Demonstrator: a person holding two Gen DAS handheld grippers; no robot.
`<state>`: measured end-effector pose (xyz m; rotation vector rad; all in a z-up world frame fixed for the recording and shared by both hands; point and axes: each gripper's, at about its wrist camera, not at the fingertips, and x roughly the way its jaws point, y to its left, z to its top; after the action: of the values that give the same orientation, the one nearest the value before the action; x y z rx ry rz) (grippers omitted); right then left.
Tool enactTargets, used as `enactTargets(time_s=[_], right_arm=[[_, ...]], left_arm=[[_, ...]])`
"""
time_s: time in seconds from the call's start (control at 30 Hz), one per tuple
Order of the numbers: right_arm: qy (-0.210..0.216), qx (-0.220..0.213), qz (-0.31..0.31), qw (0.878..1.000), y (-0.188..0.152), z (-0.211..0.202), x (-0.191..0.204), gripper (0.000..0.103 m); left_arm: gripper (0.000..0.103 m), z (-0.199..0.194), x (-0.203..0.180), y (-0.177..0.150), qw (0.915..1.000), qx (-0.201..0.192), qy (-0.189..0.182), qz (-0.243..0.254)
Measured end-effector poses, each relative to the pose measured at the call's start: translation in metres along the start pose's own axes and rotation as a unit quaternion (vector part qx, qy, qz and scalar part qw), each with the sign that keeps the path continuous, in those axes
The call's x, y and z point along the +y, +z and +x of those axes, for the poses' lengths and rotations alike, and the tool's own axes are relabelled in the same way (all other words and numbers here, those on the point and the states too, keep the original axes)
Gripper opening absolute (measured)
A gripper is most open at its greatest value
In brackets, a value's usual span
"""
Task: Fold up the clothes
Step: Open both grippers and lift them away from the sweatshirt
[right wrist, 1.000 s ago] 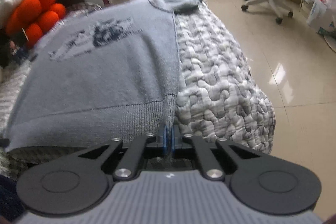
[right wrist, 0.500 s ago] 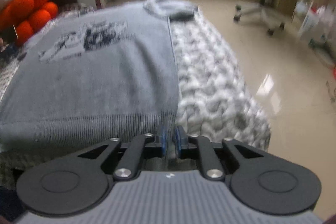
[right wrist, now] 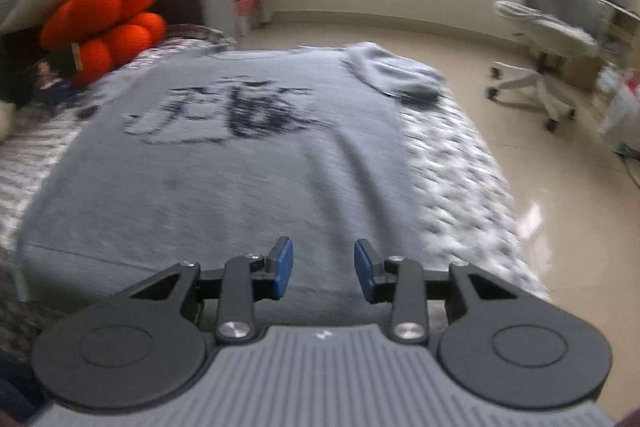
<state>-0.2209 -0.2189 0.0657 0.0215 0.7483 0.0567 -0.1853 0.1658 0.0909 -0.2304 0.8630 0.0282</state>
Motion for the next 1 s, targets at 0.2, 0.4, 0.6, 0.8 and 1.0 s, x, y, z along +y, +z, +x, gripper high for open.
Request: enactTargets(time_s=[0.2,0.4,0.6,0.8,1.0], right_arm=[[0.08,0.011,-0.063,0.995,0.046,0.019,0.065,0.038],[0.176,0.028,-0.115,0.977,0.084,0.058,0.139,0.038],[0.187,0.063,-0.104,0.975,0.08,0.104,0.162,0.038],[0.179,0.073,-0.109,0.975,0.078,0.114,0.16,0.038],[0.188,0.081,-0.118,0.972,0.076,0.121,0.164,0.038]], left_arm=[[0.048,0.014,0.001,0.031,0.9998,0.001,0.01,-0.02],[0.048,0.038,0.004,0.077,0.9975,0.016,0.025,-0.063],[0.055,0.066,-0.02,0.101,0.9946,0.021,0.035,-0.095],[0.055,0.128,-0.021,0.085,0.995,0.047,0.064,-0.061],[0.058,0.138,-0.005,0.108,0.9955,0.006,0.08,-0.051]])
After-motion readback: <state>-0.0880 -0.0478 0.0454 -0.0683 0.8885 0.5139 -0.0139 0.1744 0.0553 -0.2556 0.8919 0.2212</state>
